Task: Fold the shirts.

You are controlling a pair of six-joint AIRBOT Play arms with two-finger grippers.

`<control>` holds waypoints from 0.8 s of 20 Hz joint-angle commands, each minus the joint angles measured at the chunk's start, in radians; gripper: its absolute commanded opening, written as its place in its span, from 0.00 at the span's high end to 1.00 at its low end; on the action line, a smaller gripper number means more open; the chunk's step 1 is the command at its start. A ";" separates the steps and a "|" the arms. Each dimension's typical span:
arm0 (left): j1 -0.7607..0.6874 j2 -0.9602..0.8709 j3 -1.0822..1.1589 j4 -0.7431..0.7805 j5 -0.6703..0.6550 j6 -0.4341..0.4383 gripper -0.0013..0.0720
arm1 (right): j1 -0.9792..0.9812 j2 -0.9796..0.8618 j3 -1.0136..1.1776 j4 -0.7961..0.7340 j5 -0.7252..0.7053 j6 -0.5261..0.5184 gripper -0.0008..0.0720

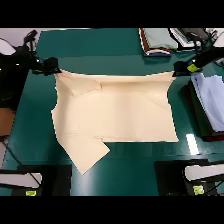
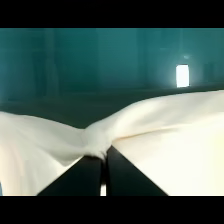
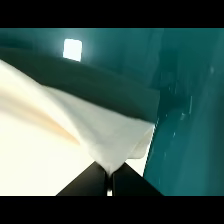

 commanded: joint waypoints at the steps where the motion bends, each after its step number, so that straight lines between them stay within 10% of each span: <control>1: -0.005 -0.113 0.106 0.010 0.005 0.007 0.95 | 0.005 -0.137 0.143 0.015 -0.012 0.000 0.97; 8: 0.003 -0.113 0.084 0.147 -0.280 0.047 0.95 | -0.030 -0.026 -0.024 0.004 0.007 -0.013 0.97; 15: -0.022 -0.113 -0.100 0.145 -0.288 0.008 0.94 | -0.012 0.078 -0.336 -0.011 -0.087 -0.031 0.96; 16: -0.022 -0.113 -0.120 0.146 -0.281 0.002 0.61 | -0.013 0.088 -0.362 -0.011 -0.094 -0.031 0.96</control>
